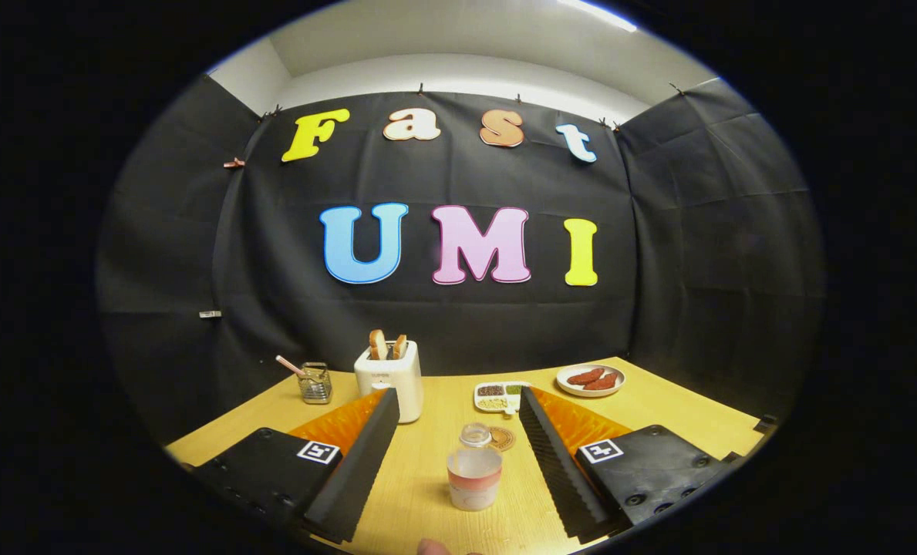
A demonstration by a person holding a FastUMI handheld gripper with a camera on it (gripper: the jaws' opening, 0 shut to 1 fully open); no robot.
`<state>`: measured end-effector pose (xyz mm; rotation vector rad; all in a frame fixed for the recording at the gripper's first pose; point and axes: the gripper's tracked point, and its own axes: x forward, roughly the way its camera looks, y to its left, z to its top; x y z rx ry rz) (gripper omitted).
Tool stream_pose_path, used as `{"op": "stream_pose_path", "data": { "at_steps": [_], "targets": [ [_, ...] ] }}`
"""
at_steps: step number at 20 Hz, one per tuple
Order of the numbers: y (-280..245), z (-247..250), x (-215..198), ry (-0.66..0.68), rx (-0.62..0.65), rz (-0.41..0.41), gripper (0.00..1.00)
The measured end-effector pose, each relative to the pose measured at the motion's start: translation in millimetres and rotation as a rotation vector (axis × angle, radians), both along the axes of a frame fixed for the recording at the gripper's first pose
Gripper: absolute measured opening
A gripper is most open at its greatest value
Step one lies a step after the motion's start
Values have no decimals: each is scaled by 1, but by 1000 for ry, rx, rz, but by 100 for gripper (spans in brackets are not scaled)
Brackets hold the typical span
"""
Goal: Take the bottle from table, then pour the juice into the cup, finally place the bottle on the coaster
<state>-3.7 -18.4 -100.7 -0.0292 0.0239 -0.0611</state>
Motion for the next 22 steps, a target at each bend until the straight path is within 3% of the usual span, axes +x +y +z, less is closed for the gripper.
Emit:
{"op": "stream_pose_path", "data": {
  "at_steps": [9,22],
  "targets": [
    [-8,-75,20,68,3,-16,96],
    [-5,-134,55,42,-49,4,97]
  ]
}}
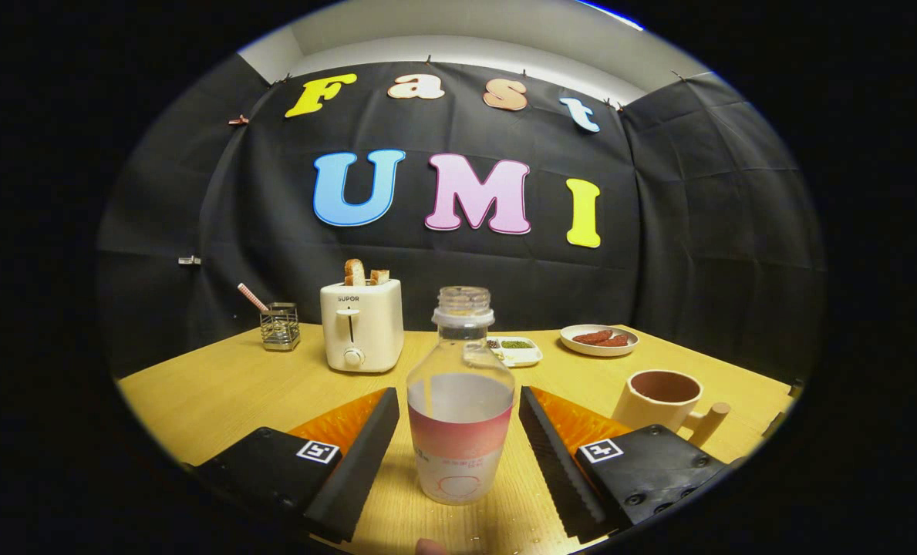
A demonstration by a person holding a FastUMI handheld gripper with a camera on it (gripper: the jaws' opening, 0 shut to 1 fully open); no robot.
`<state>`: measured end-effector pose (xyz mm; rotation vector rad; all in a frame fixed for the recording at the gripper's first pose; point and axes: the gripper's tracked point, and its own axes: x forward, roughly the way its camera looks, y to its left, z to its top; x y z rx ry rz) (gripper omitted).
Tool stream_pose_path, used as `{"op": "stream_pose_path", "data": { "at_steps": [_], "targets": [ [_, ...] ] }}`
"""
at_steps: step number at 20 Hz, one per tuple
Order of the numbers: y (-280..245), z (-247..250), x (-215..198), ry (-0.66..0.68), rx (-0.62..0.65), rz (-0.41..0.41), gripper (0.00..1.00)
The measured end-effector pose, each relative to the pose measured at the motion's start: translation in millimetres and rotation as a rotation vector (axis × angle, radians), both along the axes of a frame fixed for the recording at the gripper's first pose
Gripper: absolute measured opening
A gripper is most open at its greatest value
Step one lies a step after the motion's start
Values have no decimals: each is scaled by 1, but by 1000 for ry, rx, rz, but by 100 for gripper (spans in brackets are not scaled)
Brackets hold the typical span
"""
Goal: Take the bottle from table, then pour the juice into the cup, finally place the bottle on the coaster
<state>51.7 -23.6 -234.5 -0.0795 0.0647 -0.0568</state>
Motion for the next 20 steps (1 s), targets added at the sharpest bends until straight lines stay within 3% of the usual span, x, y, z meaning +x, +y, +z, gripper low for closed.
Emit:
{"op": "stream_pose_path", "data": {
  "at_steps": [4,6,9,16,20],
  "targets": [
    [1,-1,3,-17,19,1,97],
    [3,-2,5,-5,36,-5,77],
    [8,6,2,25,15,0,77],
    [7,82,-5,1,80,13,77],
    [-5,97,-11,33,204,-16,77]
  ]
}}
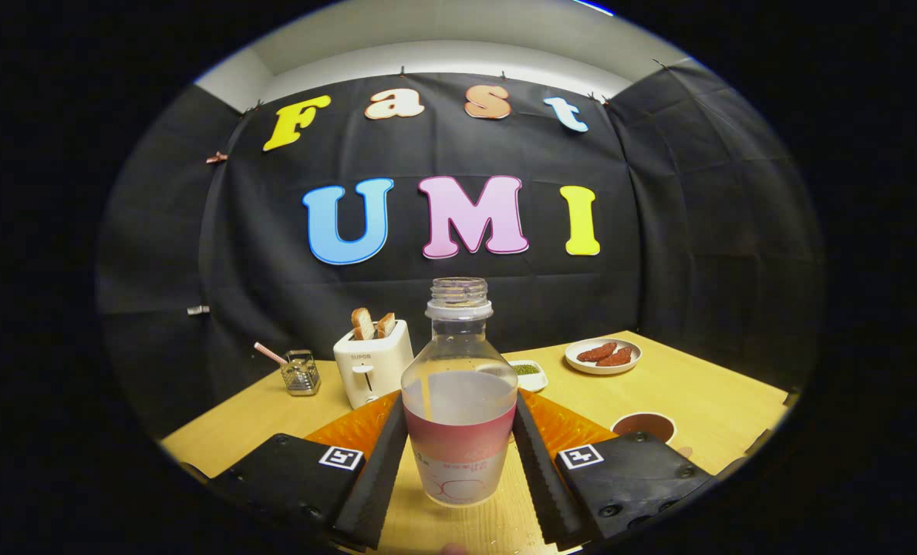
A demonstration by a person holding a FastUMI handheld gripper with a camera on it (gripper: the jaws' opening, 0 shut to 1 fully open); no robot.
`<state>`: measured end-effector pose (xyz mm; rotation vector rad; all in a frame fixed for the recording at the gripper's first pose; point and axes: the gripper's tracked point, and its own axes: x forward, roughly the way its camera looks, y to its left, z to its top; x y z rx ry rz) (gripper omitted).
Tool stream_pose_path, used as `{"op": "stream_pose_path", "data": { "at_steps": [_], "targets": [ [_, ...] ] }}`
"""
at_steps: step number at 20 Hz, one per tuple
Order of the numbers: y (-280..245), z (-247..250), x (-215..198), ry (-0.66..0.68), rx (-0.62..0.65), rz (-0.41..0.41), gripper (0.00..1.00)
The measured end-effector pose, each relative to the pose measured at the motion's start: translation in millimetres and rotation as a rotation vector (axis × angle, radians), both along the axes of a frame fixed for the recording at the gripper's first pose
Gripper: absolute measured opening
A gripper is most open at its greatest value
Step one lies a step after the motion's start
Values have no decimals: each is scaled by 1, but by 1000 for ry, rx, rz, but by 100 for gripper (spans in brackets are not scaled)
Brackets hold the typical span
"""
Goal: Take the bottle from table, then pour the juice into the cup, finally place the bottle on the coaster
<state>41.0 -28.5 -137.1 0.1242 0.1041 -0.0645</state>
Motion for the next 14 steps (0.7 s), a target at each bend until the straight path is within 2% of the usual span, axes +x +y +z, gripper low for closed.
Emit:
{"op": "stream_pose_path", "data": {
  "at_steps": [2,5,9,14],
  "targets": [
    [-12,-3,-2,40,80,-41,77],
    [-20,-4,-1,49,199,-49,77],
    [-31,-24,-2,127,341,-40,76],
    [-51,-33,1,128,613,-81,76]
  ]
}}
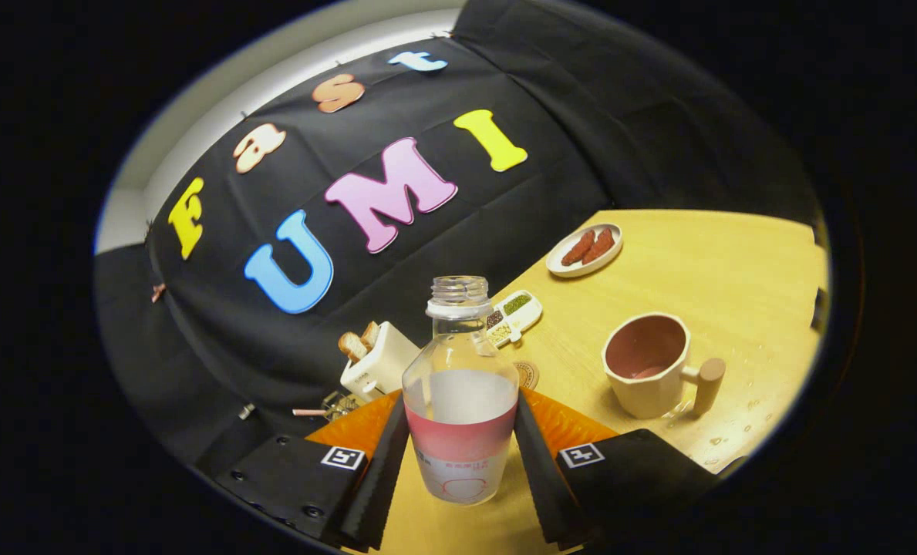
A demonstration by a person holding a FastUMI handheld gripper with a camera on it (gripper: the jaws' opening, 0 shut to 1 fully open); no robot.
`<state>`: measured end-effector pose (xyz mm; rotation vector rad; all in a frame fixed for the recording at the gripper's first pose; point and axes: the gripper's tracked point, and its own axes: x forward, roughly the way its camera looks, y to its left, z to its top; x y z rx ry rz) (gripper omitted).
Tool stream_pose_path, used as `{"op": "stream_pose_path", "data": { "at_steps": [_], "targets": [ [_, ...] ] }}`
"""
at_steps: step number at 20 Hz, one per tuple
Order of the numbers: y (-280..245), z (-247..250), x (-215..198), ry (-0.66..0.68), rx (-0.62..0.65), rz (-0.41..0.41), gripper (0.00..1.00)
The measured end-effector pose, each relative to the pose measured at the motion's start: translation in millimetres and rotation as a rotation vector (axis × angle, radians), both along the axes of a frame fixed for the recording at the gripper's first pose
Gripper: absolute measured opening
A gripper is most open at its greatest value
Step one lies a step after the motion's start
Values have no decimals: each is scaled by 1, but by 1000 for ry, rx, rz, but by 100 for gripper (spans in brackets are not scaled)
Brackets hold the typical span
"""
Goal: Take the bottle from table, then pour the juice into the cup, finally place the bottle on the coaster
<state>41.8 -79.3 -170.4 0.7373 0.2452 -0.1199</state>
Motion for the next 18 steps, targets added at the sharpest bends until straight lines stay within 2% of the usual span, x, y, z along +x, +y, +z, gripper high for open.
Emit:
{"op": "stream_pose_path", "data": {
  "at_steps": [7,18],
  "targets": [
    [-17,-26,4,59,169,-14,76],
    [-21,-38,5,67,418,-27,76]
  ]
}}
